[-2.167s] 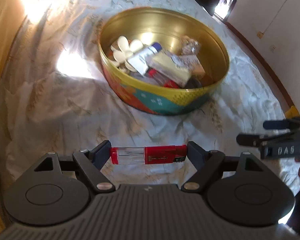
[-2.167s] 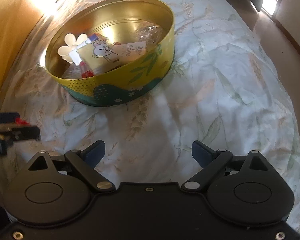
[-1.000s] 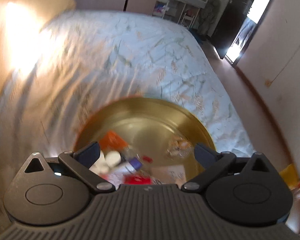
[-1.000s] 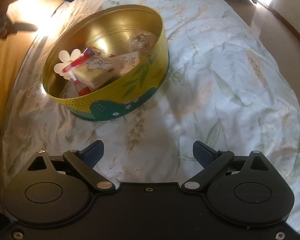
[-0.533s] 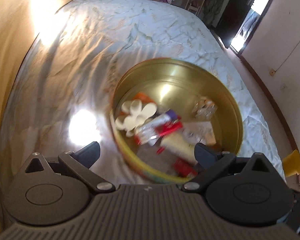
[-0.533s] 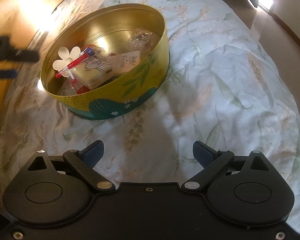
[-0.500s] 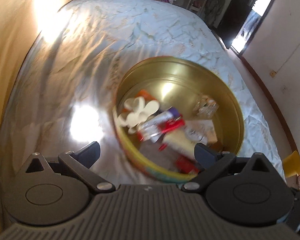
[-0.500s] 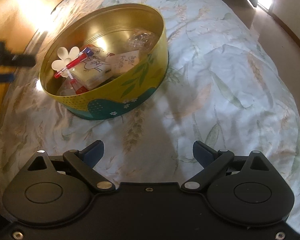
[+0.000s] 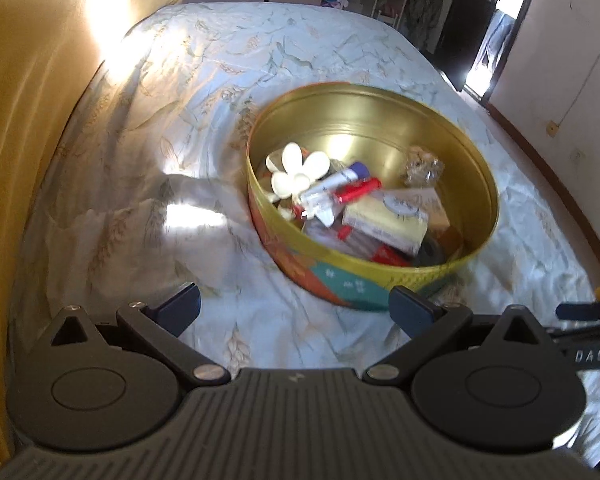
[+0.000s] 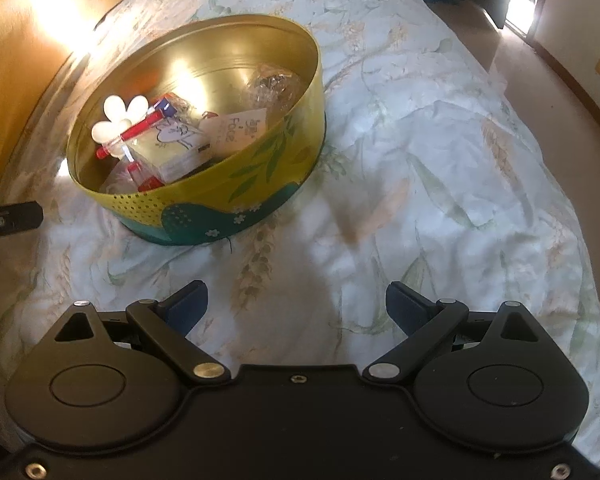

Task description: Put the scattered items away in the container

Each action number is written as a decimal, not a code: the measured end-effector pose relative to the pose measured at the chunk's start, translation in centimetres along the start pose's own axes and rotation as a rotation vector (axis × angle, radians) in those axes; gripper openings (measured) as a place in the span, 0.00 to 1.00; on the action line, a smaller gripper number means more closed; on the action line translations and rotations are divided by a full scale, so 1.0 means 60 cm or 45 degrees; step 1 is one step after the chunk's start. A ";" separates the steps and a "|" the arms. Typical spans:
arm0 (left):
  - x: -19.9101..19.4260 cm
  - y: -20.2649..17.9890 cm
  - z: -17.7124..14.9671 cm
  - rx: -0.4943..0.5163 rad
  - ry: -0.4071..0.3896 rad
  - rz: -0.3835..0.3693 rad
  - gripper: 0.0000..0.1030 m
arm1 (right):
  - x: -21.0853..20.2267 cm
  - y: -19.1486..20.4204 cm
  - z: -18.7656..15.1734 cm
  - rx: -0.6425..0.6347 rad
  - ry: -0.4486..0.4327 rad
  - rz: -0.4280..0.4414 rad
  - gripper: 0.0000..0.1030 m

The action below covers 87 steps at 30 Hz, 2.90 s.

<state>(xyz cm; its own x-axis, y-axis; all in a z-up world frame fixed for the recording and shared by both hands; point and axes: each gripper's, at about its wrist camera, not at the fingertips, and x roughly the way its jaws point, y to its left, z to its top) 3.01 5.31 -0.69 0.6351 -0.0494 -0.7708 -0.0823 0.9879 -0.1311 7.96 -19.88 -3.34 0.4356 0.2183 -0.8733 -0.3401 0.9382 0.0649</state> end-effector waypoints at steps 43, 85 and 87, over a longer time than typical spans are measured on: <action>0.081 -0.028 -0.067 0.075 0.101 0.051 1.00 | 0.025 -0.008 -0.020 -0.025 -0.033 -0.136 0.94; 0.133 0.012 -0.086 -0.097 0.159 0.151 1.00 | 0.093 -0.051 -0.021 0.104 0.002 -0.195 1.00; 0.135 0.012 -0.087 -0.109 0.168 0.157 1.00 | 0.095 -0.056 -0.023 0.120 -0.020 -0.191 1.00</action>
<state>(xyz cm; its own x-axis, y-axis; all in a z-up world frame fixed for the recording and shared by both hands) 4.08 4.85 -10.25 0.5107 0.0466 -0.8585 -0.2214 0.9720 -0.0789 10.44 -22.14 -9.18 0.4884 0.0773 -0.8692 -0.1908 0.9814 -0.0200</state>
